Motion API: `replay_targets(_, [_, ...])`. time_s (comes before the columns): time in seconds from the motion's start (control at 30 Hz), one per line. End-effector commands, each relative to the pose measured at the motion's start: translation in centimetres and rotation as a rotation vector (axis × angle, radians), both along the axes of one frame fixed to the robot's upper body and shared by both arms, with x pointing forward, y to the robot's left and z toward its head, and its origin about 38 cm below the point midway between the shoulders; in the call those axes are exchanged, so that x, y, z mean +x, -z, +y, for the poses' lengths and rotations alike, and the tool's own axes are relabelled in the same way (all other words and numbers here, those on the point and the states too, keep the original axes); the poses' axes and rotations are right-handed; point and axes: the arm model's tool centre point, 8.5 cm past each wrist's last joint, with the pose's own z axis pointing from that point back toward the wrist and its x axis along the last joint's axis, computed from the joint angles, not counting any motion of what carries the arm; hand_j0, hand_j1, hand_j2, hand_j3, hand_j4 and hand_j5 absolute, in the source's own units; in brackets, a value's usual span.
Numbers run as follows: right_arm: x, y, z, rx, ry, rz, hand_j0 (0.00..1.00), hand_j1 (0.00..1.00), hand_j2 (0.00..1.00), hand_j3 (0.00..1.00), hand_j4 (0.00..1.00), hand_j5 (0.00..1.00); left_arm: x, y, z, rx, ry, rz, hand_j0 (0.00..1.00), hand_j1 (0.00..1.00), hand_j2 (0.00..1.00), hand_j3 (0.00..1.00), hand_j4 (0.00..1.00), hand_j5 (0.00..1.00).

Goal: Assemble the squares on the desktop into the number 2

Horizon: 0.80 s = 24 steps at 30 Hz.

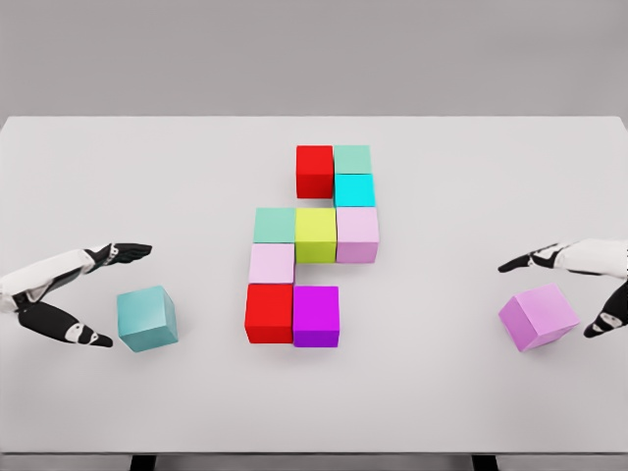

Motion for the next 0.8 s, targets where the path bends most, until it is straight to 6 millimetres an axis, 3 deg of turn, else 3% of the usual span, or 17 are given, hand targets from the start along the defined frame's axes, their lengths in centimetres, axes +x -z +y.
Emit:
replay_targets(0.0, [0.0,0.6,0.5,0.007,-0.009,0.009,1.00,1.00,1.00,1.00,1.00,1.00,0.0,0.5,-0.1,-0.007,-0.017,0.019,1.00,1.00,1.00,1.00,1.00,1.00])
replay_targets(0.3, [0.3,2.4,1.6,-0.008,-0.034,0.019,1.00,1.00,1.00,1.00,1.00,1.00,0.1,2.1,-0.7,-0.013,-0.066,0.085,1.00,1.00,1.00,1.00,1.00,1.00])
replay_targets(0.67, [0.9,4.3,0.6,-0.032,-0.002,0.040,1.00,1.00,1.00,1.00,1.00,1.00,0.0,3.0,-1.4,-0.022,-0.069,0.100,1.00,1.00,1.00,1.00,1.00,1.00])
replay_targets(0.77, [0.6,4.8,0.7,-0.035,-0.005,0.055,0.93,0.93,0.93,0.93,0.93,0.93,0.0,3.1,-1.4,-0.019,-0.072,0.103,1.00,1.00,1.00,1.00,1.00,1.00])
